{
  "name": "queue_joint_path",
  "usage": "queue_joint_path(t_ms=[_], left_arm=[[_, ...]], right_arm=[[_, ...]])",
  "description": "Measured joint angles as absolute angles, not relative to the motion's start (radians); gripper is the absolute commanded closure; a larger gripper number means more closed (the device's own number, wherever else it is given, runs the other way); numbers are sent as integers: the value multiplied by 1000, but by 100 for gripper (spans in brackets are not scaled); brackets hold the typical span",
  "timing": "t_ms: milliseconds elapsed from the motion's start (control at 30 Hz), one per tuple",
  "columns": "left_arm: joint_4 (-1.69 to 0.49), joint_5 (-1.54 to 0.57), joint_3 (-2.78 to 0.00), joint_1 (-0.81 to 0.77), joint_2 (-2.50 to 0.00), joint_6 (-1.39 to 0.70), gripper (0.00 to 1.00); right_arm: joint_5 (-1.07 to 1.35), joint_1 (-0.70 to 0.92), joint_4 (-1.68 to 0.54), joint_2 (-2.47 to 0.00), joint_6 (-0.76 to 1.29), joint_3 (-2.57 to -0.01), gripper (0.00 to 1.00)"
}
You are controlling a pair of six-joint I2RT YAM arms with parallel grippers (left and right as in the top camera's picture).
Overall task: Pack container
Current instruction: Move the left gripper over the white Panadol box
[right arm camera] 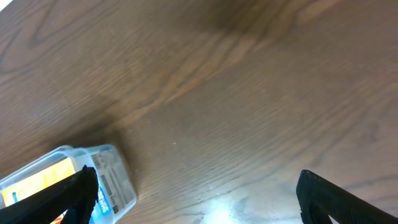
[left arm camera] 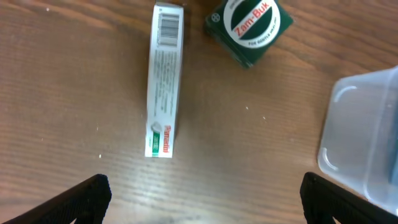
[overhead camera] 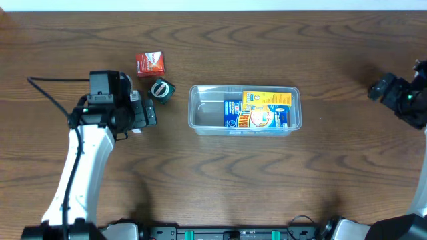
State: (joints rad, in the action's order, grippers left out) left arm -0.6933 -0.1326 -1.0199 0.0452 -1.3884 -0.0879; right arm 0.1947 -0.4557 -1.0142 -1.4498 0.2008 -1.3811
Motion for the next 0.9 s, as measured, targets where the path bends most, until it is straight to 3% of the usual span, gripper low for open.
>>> queue_joint_path(t_ms=[733,900], left_arm=[[-432,-97,-1020,127,-1629,-64,0],[-417,-97,-1020,127,-1657,-52,8]], right_arm=[[207,-460,-1017,-1450,202,-1381,1],[207,-460,-1016,-1450,202,-1381,1]])
